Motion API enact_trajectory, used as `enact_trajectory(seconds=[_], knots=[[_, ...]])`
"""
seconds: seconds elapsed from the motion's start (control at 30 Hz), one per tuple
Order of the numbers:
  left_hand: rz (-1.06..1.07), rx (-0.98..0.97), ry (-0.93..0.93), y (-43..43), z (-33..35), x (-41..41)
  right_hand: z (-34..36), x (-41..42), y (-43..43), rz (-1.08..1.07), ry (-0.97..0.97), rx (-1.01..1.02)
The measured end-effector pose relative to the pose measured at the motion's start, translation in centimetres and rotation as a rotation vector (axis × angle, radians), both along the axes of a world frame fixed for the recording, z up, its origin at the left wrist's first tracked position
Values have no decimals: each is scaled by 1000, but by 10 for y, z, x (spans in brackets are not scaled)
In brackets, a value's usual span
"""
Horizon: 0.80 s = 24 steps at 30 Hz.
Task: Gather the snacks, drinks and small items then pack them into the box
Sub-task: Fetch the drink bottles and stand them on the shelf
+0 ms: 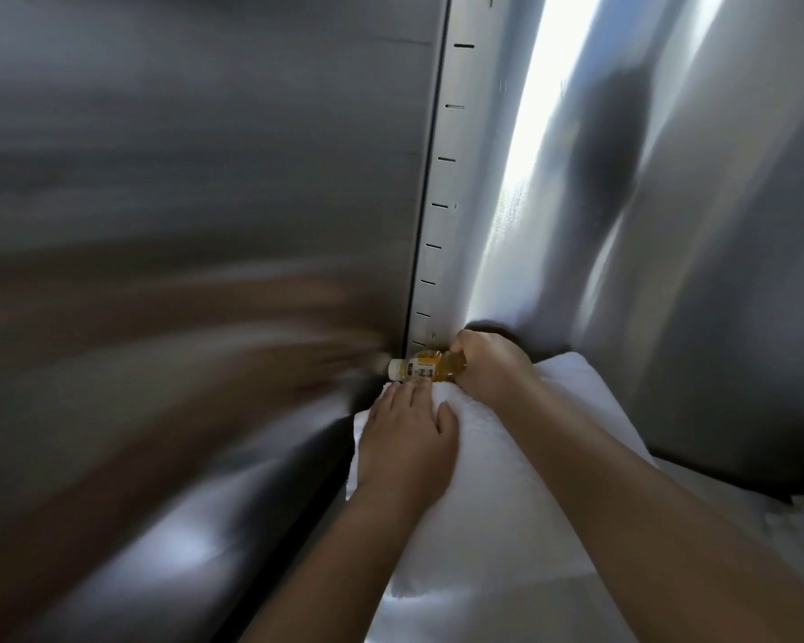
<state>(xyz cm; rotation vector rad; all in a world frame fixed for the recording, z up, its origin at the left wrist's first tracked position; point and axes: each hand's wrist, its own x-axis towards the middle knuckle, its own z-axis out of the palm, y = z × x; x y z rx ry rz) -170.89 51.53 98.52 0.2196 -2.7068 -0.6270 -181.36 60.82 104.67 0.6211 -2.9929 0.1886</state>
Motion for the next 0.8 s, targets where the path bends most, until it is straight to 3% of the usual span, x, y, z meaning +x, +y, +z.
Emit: enact_trajectory(seconds=[0.33,0.43,0.53,0.67,0.8], knots=[[-4,11,7,1,3,2,-3,4,8,73,97,-144],[10,21,61,2,5,4,-8,1,15,94,175,-326],[20,32,86,4,7,7,-9,1,22,156,195,-713],[22,102,88,5,10,8,-2,13,28,365,-76,-1113],[0,267,149,2,17,8,-1,18,32,460,-316,-1127]])
